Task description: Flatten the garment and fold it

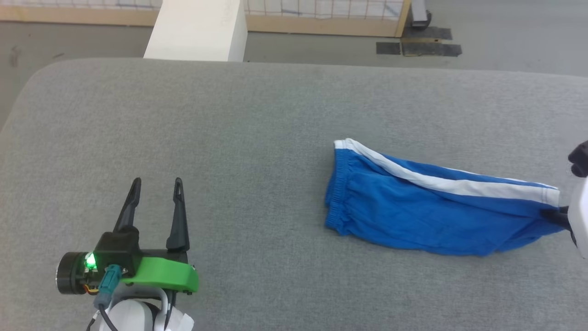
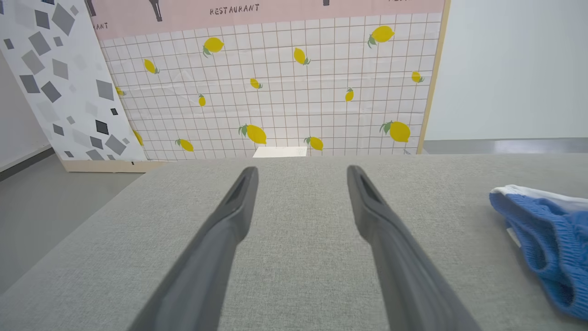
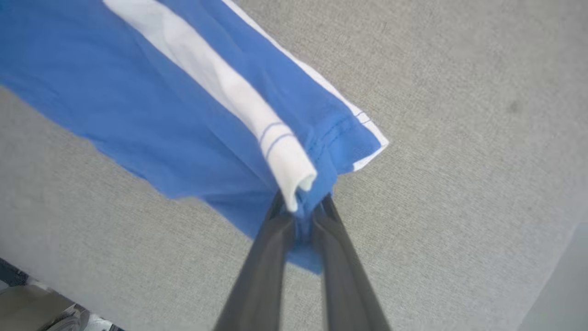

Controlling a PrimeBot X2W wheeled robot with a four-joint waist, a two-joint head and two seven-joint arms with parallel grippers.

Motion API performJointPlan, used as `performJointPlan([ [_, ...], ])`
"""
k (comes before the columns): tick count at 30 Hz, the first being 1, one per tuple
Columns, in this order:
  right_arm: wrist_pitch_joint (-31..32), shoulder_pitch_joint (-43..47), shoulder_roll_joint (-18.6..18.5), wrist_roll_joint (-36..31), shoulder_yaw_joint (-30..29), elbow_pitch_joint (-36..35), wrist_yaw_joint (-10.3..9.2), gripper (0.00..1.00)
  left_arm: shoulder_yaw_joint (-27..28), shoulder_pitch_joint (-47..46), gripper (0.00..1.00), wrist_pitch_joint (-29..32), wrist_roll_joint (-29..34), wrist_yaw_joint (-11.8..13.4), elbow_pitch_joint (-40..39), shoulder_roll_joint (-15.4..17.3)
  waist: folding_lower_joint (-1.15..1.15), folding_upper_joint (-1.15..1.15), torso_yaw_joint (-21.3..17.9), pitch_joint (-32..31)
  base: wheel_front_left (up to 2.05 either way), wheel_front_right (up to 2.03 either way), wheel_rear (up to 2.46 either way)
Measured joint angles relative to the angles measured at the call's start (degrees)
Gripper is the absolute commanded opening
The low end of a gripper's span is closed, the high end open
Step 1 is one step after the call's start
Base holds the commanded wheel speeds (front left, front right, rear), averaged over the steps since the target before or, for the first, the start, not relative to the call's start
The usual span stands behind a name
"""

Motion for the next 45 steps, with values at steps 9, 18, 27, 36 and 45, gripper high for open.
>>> performJointPlan([
  [9, 2.2, 1.4, 1.2, 2.2, -3.5, -8.1, 0.00, 0.00, -1.3, 0.2, 1.00, 0.0, 0.7, -0.5, 0.0, 0.2, 0.00, 0.00, -0.1, -1.5, 0.00, 0.00, 0.00],
  [18, 6.8, -1.8, 6.4, 4.8, -6.4, -16.7, -0.01, 0.00, -2.1, 0.2, 1.00, 0.0, 0.6, -0.5, -0.2, 0.5, 0.00, 0.00, 2.1, -1.3, 0.00, 0.00, 0.00],
  [27, 10.6, -8.0, 16.9, -0.7, -5.2, -9.8, -0.01, 0.00, -3.1, -1.3, 1.00, 0.0, -0.1, -0.4, -0.3, 0.3, 0.00, 0.00, 4.6, 1.3, 0.00, 0.00, 0.00],
  [36, 11.8, -10.5, 25.1, -4.4, -2.6, 4.1, -0.01, 0.00, -5.0, -5.6, 1.00, 0.0, -1.5, 0.1, 0.2, -0.2, 0.00, 0.00, 8.2, 5.6, 0.00, 0.00, 0.00],
  [45, 8.8, -10.6, 25.4, -6.7, 1.9, 6.7, -0.01, 0.77, -5.1, -5.8, 1.00, 0.0, -1.6, 0.8, 1.0, -0.3, 0.01, 0.00, 10.9, 7.9, 0.00, 0.00, 0.00],
])
